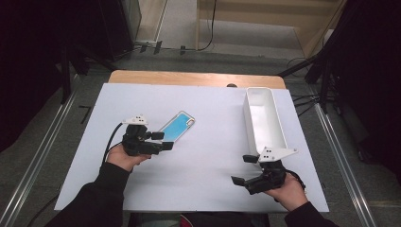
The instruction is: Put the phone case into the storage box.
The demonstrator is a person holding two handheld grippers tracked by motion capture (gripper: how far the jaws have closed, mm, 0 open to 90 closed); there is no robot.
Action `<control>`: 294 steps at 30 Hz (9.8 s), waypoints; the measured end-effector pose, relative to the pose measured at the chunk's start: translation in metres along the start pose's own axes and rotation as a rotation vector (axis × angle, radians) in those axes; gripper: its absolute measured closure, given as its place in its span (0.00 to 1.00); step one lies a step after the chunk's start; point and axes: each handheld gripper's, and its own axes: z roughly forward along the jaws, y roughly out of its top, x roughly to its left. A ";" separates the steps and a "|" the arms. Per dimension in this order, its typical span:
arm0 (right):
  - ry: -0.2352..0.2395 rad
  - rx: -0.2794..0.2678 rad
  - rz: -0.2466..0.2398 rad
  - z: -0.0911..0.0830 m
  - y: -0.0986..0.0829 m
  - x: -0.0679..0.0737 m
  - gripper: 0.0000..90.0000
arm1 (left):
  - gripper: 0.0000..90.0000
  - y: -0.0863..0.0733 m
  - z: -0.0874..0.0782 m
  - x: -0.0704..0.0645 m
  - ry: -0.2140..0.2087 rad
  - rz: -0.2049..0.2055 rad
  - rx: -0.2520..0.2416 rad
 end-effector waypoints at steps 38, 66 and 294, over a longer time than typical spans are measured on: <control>-0.026 -0.017 0.000 -0.010 -0.004 -0.001 0.08 | 0.29 -0.044 -0.033 -0.021 -0.005 0.052 0.034; -0.029 -0.010 0.008 -0.011 -0.005 -0.003 0.08 | 0.22 -0.039 -0.038 -0.003 0.060 0.016 -0.002; -0.019 0.012 -0.001 -0.008 -0.007 -0.001 0.08 | 0.18 0.035 0.060 0.022 0.181 0.034 0.010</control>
